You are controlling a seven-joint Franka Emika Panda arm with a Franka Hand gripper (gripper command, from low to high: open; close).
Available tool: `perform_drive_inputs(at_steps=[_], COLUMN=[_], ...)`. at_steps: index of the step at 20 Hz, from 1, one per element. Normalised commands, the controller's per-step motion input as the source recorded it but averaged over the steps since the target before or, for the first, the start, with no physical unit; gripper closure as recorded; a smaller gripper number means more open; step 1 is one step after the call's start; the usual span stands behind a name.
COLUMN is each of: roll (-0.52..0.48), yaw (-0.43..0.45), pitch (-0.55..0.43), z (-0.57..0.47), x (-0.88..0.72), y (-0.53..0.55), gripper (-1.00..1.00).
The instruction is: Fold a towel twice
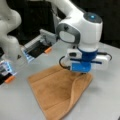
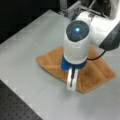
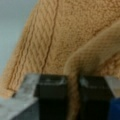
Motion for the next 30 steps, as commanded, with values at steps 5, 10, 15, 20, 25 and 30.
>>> perform_drive_inputs(at_steps=[5, 10, 15, 20, 25, 30], roll=[-0.020, -0.015, 0.028, 0.114, 0.169, 0.166], yaw=[-0.179, -0.182, -0.146, -0.070, -0.021, -0.030], pitch=[-0.182, -0.157, -0.130, -0.106, -0.110, -0.133], z=[-0.11, -0.08, -0.06, -0.05, -0.07, -0.12], x=[-0.45, -0.53, -0.59, -0.53, -0.52, -0.51], y=[0.14, 0.21, 0.16, 0.00, -0.09, -0.01], gripper=[1.00, 1.00, 1.00, 1.00, 1.00, 1.00])
